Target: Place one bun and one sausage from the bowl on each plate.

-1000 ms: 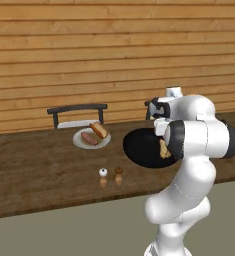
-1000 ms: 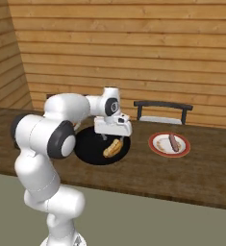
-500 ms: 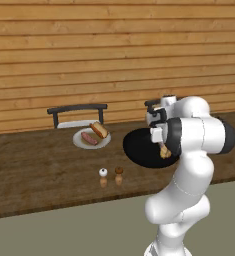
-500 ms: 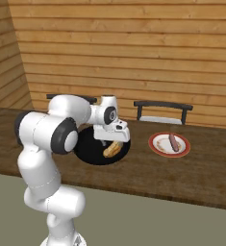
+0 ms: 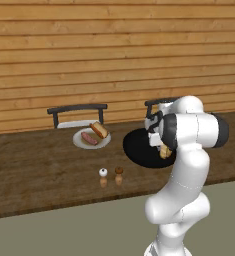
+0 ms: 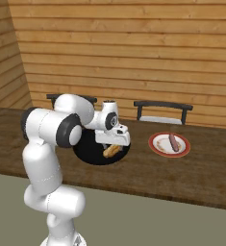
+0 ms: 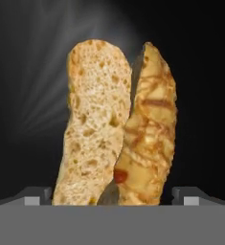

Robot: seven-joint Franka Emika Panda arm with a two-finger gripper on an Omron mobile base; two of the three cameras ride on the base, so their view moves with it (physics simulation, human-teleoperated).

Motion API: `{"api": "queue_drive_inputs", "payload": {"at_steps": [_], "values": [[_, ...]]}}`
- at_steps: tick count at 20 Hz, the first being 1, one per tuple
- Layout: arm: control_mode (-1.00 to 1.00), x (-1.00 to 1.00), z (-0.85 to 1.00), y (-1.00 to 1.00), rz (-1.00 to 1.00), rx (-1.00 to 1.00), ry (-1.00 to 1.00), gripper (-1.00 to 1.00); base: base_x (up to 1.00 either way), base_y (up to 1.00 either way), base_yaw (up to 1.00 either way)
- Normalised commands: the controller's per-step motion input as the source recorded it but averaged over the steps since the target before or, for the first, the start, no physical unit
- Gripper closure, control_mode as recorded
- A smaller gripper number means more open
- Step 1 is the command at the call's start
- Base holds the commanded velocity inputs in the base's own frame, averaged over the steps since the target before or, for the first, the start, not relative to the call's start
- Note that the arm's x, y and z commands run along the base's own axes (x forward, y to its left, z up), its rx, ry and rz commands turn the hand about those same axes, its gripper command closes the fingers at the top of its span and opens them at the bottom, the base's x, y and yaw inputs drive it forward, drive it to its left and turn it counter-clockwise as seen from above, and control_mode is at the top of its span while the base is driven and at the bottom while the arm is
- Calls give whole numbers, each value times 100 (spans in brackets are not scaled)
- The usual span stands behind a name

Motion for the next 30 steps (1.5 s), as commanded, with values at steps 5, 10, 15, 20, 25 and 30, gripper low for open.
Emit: {"api": "queue_drive_inputs", "payload": {"at_steps": [5,10,15,20,25,30], "values": [[-100,0,-29,0,0,0,0,-100,0,0,0],[-100,0,-17,0,0,0,0,100,0,0,0],[-100,0,3,0,0,0,-3,100,0,0,0],[-100,-3,66,-4,0,-1,0,100,0,0,0],[-100,0,98,-43,0,0,0,100,0,0,0],[-100,12,66,-95,5,5,0,100,0,0,0]]}}
